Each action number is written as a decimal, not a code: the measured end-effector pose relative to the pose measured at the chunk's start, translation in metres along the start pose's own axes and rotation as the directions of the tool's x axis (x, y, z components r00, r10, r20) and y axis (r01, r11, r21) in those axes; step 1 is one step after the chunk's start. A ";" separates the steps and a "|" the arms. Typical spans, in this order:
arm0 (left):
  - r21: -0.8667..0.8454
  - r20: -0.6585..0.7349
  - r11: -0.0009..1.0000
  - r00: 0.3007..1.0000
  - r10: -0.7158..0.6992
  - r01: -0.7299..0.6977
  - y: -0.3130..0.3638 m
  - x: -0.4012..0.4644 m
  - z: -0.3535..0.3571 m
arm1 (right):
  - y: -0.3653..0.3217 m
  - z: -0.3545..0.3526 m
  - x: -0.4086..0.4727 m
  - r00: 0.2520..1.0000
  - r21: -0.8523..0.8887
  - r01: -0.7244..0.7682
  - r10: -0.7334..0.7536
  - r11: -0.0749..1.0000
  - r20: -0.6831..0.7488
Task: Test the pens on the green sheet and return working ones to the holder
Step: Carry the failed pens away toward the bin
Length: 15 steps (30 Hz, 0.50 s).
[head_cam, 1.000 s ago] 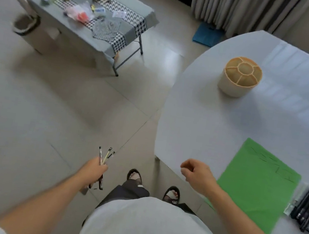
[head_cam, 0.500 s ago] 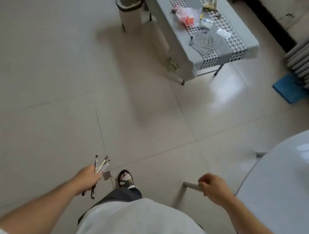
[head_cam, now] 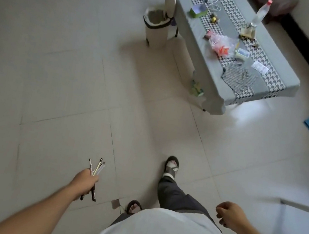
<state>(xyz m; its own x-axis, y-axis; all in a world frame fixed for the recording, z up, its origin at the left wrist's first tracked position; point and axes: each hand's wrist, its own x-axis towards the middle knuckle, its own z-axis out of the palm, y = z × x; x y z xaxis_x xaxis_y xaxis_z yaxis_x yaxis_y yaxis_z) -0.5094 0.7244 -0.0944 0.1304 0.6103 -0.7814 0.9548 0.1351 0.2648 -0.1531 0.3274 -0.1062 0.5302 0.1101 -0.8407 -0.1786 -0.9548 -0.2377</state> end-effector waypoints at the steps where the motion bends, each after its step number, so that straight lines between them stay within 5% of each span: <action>1: 0.006 0.004 1.000 1.000 0.001 -0.001 0.016 0.009 -0.005 | -0.018 -0.006 0.014 1.000 0.003 0.005 -0.005 1.000 0.013; 15: 0.018 -0.053 1.000 0.999 -0.014 0.015 0.209 0.106 -0.088 | -0.356 -0.121 0.173 0.971 -0.109 0.229 -0.218 0.967 0.103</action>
<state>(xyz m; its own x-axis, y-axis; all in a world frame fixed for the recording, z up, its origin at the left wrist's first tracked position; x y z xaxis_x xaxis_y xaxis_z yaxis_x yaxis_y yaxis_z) -0.3193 0.8867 -0.0721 0.1030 0.6486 -0.7541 0.9613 0.1297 0.2429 0.1025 0.6530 -0.1075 0.4677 0.3432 -0.8145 0.0391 -0.9287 -0.3689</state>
